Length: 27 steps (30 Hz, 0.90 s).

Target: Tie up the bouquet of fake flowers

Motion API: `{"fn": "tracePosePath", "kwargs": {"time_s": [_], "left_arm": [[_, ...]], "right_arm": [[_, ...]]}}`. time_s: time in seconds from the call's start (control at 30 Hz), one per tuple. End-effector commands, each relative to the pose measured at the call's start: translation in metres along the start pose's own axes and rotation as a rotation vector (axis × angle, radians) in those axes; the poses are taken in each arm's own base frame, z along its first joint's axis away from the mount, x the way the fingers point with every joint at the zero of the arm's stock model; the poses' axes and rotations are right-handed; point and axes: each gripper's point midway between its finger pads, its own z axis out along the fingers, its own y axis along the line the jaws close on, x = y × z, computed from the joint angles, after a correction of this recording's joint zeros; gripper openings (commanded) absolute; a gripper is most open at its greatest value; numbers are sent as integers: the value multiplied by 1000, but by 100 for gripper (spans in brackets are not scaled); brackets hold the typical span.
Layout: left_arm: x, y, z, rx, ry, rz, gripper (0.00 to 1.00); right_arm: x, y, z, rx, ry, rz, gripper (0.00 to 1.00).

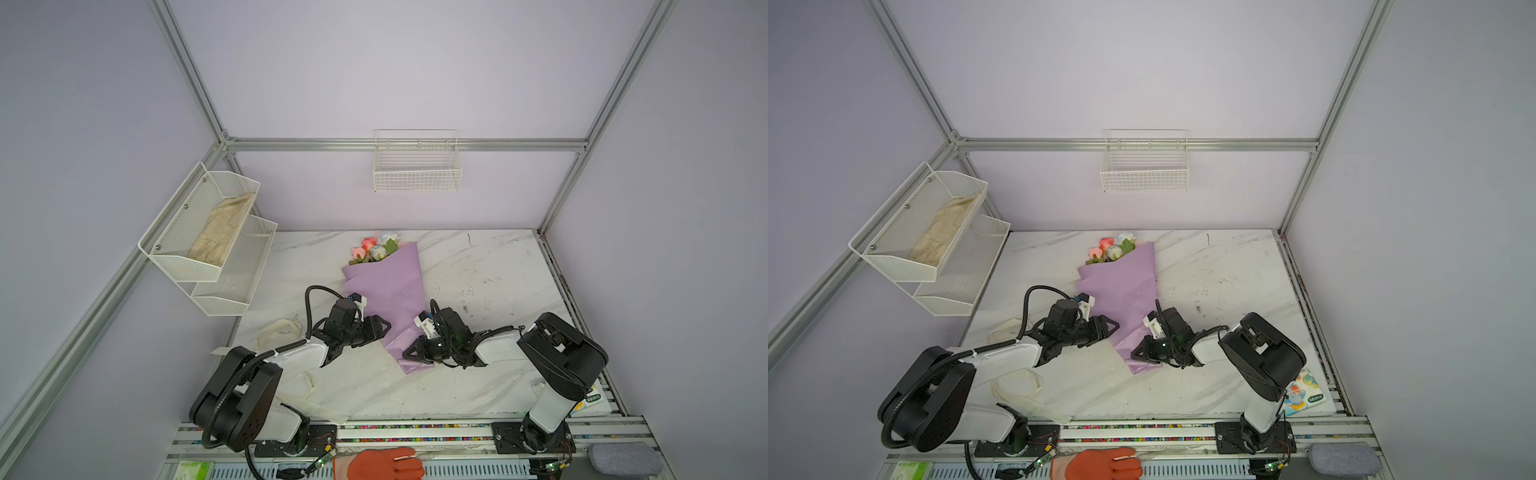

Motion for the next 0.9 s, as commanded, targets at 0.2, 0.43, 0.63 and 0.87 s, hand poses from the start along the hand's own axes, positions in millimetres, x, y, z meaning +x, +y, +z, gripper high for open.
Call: {"fn": "tracePosePath", "kwargs": {"time_s": [0.2, 0.43, 0.63, 0.87], "left_arm": [[-10, -77, -8, 101, 1, 101, 33], [3, -89, 43, 92, 114, 88, 25], [20, -74, 73, 109, 159, 6, 21], [34, -40, 82, 16, 165, -13, 19]], "right_arm": [[-1, 11, -8, -9, -22, -6, 19], [0, 9, -8, -10, -22, -3, 19], [-8, 14, -18, -6, -73, -12, 19], [-46, 5, -72, 19, -223, 40, 25]]}}
